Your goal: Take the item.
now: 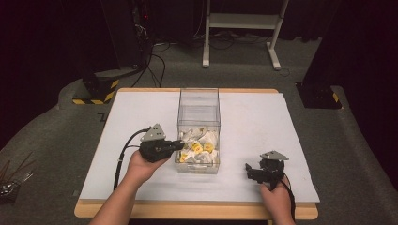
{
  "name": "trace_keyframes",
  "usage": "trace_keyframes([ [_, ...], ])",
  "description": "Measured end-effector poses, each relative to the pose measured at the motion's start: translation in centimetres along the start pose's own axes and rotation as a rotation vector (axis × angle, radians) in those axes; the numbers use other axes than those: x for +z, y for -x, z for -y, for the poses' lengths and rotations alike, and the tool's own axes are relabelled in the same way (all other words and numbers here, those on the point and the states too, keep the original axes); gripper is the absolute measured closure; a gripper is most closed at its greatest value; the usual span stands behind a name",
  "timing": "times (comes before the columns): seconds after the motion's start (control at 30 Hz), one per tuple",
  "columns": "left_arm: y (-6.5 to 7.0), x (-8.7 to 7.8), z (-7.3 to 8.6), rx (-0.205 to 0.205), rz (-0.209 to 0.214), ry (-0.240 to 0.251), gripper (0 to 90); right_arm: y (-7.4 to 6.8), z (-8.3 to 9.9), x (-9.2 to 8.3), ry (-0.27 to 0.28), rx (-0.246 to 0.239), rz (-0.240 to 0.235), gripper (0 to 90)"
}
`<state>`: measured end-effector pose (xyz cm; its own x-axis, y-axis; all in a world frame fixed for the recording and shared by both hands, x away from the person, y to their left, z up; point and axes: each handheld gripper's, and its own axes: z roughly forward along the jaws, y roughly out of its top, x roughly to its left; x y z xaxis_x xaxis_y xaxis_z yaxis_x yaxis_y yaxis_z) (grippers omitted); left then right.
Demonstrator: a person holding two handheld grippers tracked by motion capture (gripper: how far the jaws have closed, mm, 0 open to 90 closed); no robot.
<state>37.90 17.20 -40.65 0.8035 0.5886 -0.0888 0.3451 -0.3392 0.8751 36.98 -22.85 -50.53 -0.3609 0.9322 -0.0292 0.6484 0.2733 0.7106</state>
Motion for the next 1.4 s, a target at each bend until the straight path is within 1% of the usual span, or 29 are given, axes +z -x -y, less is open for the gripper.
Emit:
trace_keyframes([
  [0.33, -0.4, -0.8, 0.0, -0.009, -0.014, 0.019, 85.7, 0.0, 0.0, 0.0, 0.0, 0.0, 0.0, 10.3],
  [0.5, -0.8, -1.4, 0.0, -0.016, -0.033, 0.03, 85.7, 0.0, 0.0, 0.0, 0.0, 0.0, 0.0, 10.3],
  [0.87, -1.7, -2.4, 0.0, -0.02, -0.06, 0.036, 85.7, 0.0, 0.0, 0.0, 0.0, -0.001, 0.0, 10.3],
  [0.9, -1.8, -2.5, 0.1, -0.025, -0.063, 0.037, 85.7, 0.0, 0.0, 0.0, 0.0, -0.001, 0.0, 10.3],
  [1.0, -2.0, -2.7, 0.1, -0.021, -0.066, 0.035, 85.7, 0.0, 0.0, 0.0, 0.0, 0.0, 0.0, 10.3],
  [1.17, -2.4, -3.1, 0.3, -0.034, -0.079, 0.038, 85.7, 0.0, 0.0, 0.0, 0.0, 0.0, 0.0, 10.3],
  [1.4, -2.9, -3.6, 0.6, -0.036, -0.094, 0.039, 85.8, 0.0, 0.0, 0.0, 0.0, 0.001, 0.0, 10.3],
])
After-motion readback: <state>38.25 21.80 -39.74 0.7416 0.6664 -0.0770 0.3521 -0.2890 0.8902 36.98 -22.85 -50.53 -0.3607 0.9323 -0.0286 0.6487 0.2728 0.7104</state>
